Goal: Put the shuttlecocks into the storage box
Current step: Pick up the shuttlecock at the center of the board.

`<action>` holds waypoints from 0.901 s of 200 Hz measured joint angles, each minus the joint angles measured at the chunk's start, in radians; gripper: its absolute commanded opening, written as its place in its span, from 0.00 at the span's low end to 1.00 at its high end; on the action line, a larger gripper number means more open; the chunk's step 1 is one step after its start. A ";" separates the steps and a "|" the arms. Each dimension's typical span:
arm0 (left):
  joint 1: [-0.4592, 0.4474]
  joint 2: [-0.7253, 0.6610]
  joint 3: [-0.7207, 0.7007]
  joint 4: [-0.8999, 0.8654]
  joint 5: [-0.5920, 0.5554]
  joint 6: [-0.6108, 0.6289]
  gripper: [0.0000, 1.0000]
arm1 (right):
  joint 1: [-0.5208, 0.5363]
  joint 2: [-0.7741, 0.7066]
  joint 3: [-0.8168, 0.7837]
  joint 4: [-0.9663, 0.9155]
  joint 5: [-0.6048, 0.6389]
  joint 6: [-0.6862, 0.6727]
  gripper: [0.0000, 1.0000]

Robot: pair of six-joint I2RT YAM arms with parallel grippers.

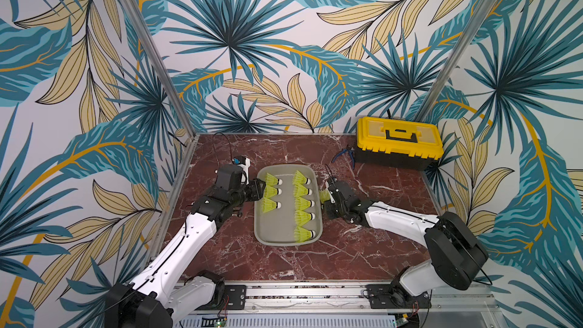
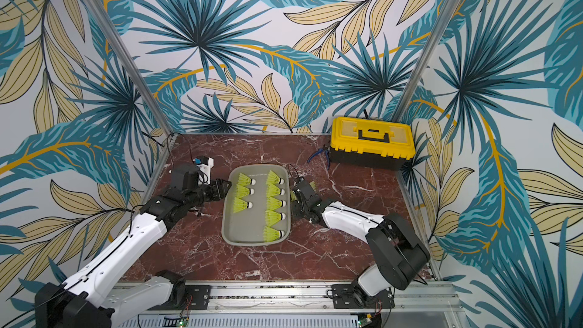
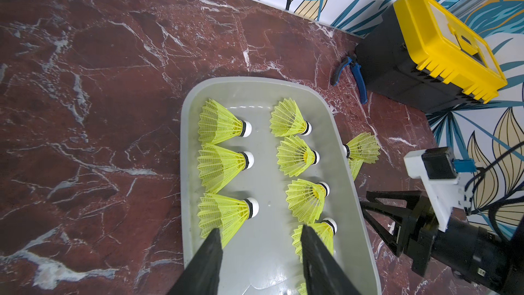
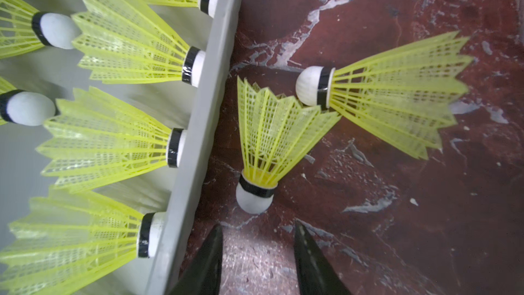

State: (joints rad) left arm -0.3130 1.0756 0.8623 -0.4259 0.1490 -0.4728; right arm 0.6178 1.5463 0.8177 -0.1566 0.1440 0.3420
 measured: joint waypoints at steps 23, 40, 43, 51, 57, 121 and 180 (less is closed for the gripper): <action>0.000 0.000 0.000 0.000 0.000 0.000 0.48 | -0.007 0.025 0.018 0.001 0.000 0.010 0.43; 0.000 0.000 0.000 0.000 0.000 0.000 0.48 | -0.009 0.043 0.029 0.002 -0.001 0.018 0.43; 0.000 0.000 0.000 0.000 0.000 0.000 0.48 | -0.010 0.047 0.031 0.002 -0.003 0.019 0.42; 0.000 0.000 0.000 0.000 0.000 0.000 0.48 | -0.010 0.054 0.034 0.002 -0.005 0.023 0.42; 0.000 0.000 0.000 0.000 0.000 0.000 0.48 | -0.010 0.061 0.037 0.002 -0.009 0.026 0.42; 0.000 0.000 0.000 -0.002 0.000 0.000 0.48 | -0.010 0.145 0.074 0.006 -0.010 0.074 0.38; 0.000 0.000 0.000 -0.002 0.000 0.000 0.48 | -0.010 0.184 0.080 0.032 0.022 0.116 0.34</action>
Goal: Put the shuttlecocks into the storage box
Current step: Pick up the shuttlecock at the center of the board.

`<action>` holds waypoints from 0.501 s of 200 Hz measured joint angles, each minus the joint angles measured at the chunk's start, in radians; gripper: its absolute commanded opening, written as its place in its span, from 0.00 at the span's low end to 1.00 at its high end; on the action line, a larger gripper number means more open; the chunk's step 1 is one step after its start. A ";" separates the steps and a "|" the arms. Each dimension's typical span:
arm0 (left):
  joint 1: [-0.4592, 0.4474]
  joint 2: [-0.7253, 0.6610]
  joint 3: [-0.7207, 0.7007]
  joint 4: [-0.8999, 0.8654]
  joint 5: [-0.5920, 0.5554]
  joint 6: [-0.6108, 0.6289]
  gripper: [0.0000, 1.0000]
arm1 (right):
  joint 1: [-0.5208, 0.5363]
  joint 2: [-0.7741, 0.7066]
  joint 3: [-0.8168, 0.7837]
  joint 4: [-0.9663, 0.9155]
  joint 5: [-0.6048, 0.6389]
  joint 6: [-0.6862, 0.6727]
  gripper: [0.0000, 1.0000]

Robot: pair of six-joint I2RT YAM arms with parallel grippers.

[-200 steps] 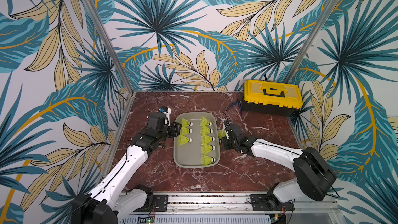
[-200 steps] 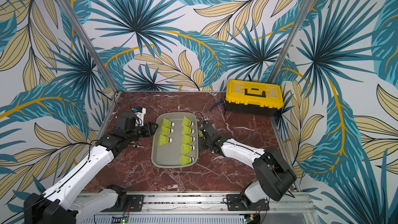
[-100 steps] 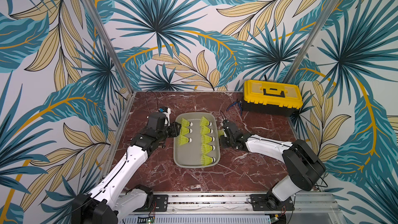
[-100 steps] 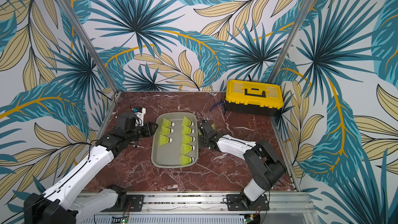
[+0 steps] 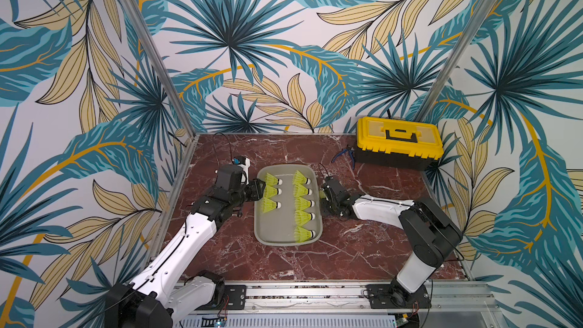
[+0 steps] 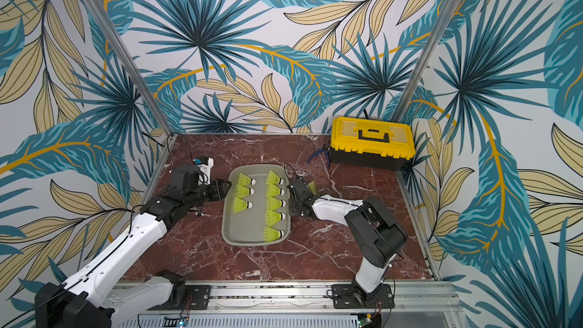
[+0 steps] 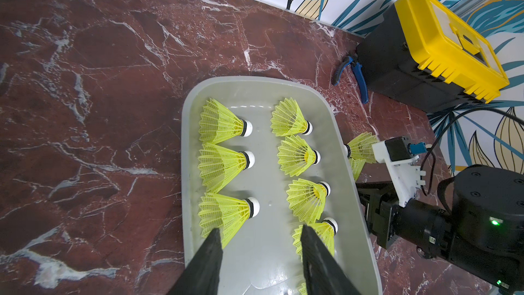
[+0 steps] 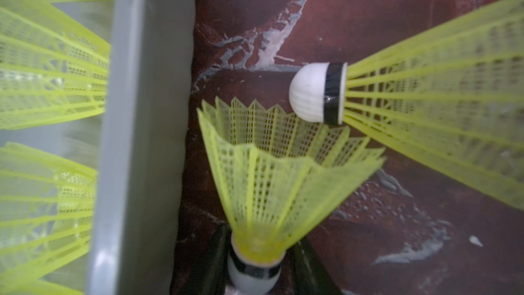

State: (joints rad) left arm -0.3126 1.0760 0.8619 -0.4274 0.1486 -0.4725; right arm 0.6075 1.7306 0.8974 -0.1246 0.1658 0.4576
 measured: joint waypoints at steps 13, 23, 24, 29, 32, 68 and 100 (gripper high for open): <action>0.000 0.000 0.000 0.000 0.000 0.000 0.48 | 0.000 0.003 0.000 0.007 0.010 0.013 0.31; 0.000 0.000 0.000 0.000 0.000 0.000 0.48 | 0.000 0.004 0.000 0.012 0.018 0.019 0.28; 0.000 0.000 0.000 0.000 0.000 0.000 0.48 | 0.000 0.004 0.000 0.012 0.018 0.020 0.28; 0.000 0.000 0.000 0.000 0.000 0.000 0.48 | 0.000 0.004 -0.002 0.014 0.023 0.022 0.27; 0.000 0.000 0.000 -0.001 0.000 0.000 0.48 | 0.000 0.004 -0.003 0.016 0.025 0.027 0.26; 0.000 0.000 0.000 -0.007 0.008 0.011 0.48 | 0.000 -0.044 -0.049 0.022 0.074 0.028 0.22; 0.000 0.008 0.001 -0.014 0.045 0.046 0.48 | 0.000 -0.174 -0.099 0.023 0.103 -0.032 0.22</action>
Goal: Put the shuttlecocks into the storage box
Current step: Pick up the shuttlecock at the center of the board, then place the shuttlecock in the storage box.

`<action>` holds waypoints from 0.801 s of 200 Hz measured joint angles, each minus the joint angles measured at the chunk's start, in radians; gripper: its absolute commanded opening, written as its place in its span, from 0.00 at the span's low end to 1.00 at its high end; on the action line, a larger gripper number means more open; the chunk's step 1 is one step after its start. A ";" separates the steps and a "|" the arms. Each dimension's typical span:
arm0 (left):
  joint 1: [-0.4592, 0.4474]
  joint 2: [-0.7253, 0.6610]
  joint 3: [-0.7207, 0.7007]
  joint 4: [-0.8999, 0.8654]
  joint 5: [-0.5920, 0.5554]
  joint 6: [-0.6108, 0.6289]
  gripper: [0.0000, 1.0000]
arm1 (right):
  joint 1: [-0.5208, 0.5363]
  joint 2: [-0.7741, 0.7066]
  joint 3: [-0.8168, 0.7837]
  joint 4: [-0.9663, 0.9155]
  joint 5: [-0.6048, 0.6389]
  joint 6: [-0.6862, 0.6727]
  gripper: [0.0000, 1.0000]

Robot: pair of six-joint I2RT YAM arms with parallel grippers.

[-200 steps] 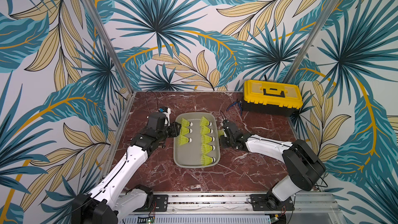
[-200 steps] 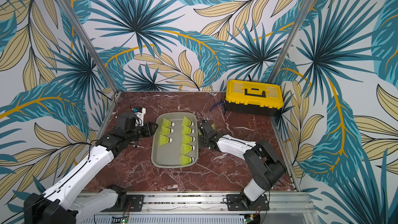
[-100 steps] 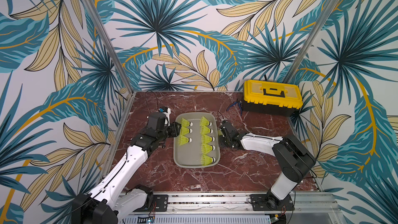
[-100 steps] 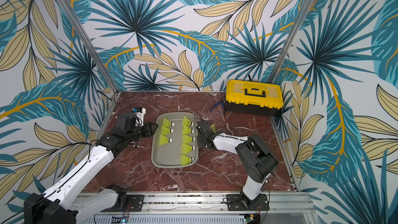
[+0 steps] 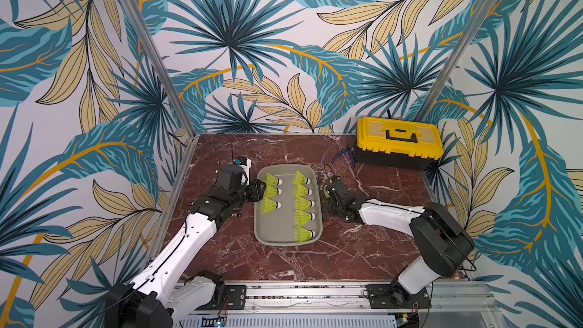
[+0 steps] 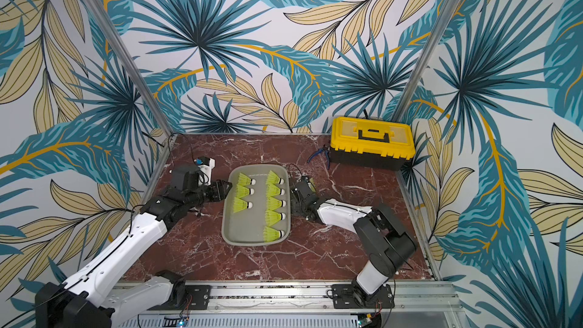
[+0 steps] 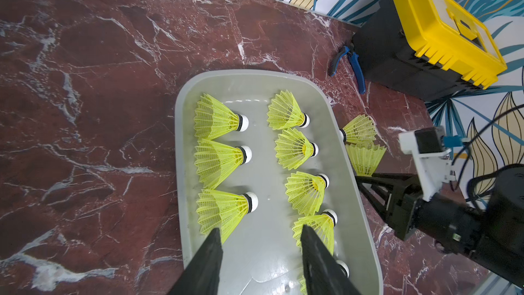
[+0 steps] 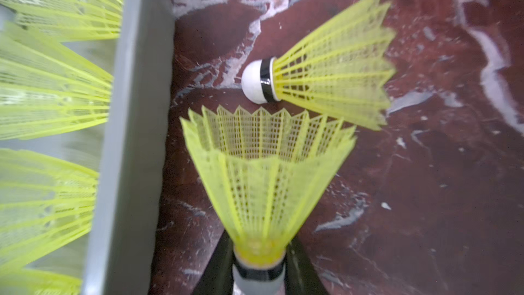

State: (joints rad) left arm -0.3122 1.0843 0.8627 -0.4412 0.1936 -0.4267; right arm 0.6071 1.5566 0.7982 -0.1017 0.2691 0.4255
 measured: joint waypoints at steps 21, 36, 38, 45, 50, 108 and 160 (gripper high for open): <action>0.000 0.021 0.002 -0.005 0.045 0.031 0.48 | 0.000 -0.094 -0.023 0.006 0.007 -0.074 0.22; 0.000 0.043 0.008 -0.016 0.082 0.051 0.48 | 0.000 -0.159 -0.045 0.023 0.005 -0.139 0.22; 0.000 0.045 0.010 -0.017 0.085 0.055 0.48 | 0.000 -0.167 -0.048 0.026 0.003 -0.147 0.22; 0.000 0.055 0.015 -0.023 0.104 0.062 0.48 | 0.000 -0.194 -0.057 0.030 -0.002 -0.178 0.22; 0.000 0.061 0.019 -0.025 0.117 0.068 0.48 | 0.000 -0.212 -0.064 0.034 -0.007 -0.203 0.21; -0.009 0.126 0.108 -0.059 0.274 0.130 0.48 | 0.000 -0.311 -0.068 0.040 -0.158 -0.461 0.21; -0.069 0.184 0.201 -0.113 0.359 0.204 0.48 | 0.000 -0.254 0.036 -0.021 -0.343 -0.616 0.21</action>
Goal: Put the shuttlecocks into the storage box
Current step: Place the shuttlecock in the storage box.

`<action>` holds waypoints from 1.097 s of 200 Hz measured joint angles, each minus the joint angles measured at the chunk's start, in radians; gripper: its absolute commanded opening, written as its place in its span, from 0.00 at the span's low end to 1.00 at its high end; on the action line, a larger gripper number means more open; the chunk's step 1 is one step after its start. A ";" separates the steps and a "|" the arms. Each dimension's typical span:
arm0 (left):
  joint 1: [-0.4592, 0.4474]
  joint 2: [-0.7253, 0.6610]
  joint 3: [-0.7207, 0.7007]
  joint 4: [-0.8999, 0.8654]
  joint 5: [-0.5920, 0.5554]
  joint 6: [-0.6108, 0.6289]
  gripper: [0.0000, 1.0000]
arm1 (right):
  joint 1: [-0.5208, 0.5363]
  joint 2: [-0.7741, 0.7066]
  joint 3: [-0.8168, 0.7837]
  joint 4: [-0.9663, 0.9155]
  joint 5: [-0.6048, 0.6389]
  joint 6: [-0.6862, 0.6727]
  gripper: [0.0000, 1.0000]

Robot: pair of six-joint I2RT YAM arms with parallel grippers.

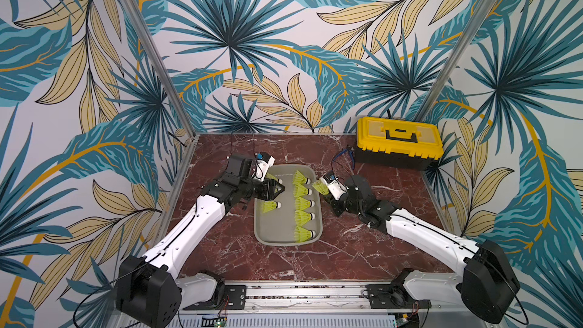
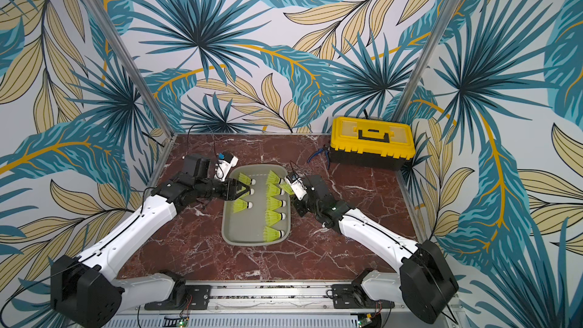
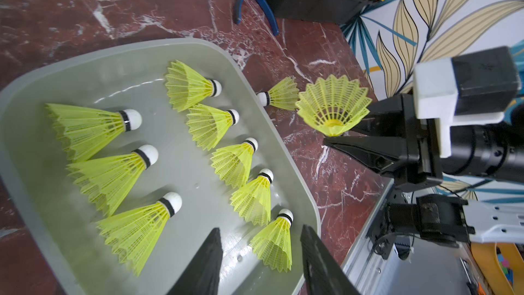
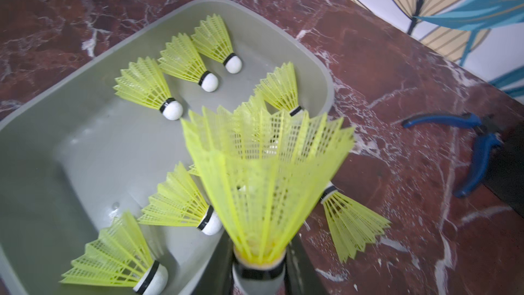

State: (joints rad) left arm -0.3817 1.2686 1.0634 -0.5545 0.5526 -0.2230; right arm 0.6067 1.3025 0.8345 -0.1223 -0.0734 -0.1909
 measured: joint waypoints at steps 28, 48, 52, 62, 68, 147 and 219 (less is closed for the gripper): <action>-0.037 0.032 0.047 -0.026 0.039 0.047 0.47 | 0.002 0.063 0.069 -0.042 -0.101 -0.052 0.21; -0.050 0.046 0.062 -0.039 0.060 0.071 0.47 | 0.009 0.098 0.108 -0.079 -0.161 -0.081 0.21; -0.051 0.048 0.064 -0.041 0.064 0.076 0.47 | 0.010 0.104 0.114 -0.086 -0.171 -0.087 0.21; -0.054 0.054 0.068 -0.045 0.072 0.086 0.47 | 0.016 0.118 0.129 -0.099 -0.196 -0.098 0.21; -0.055 0.058 0.070 -0.047 0.077 0.092 0.47 | 0.018 0.125 0.135 -0.105 -0.209 -0.104 0.21; -0.058 0.111 0.092 -0.069 0.147 0.142 0.43 | 0.046 0.176 0.187 -0.172 -0.320 -0.147 0.21; -0.075 0.158 0.105 -0.088 0.204 0.169 0.32 | 0.053 0.195 0.209 -0.193 -0.336 -0.151 0.21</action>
State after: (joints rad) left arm -0.4568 1.4265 1.1683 -0.6422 0.7567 -0.0536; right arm 0.6601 1.4975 1.0435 -0.3157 -0.4099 -0.3424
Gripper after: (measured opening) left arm 0.347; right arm 0.268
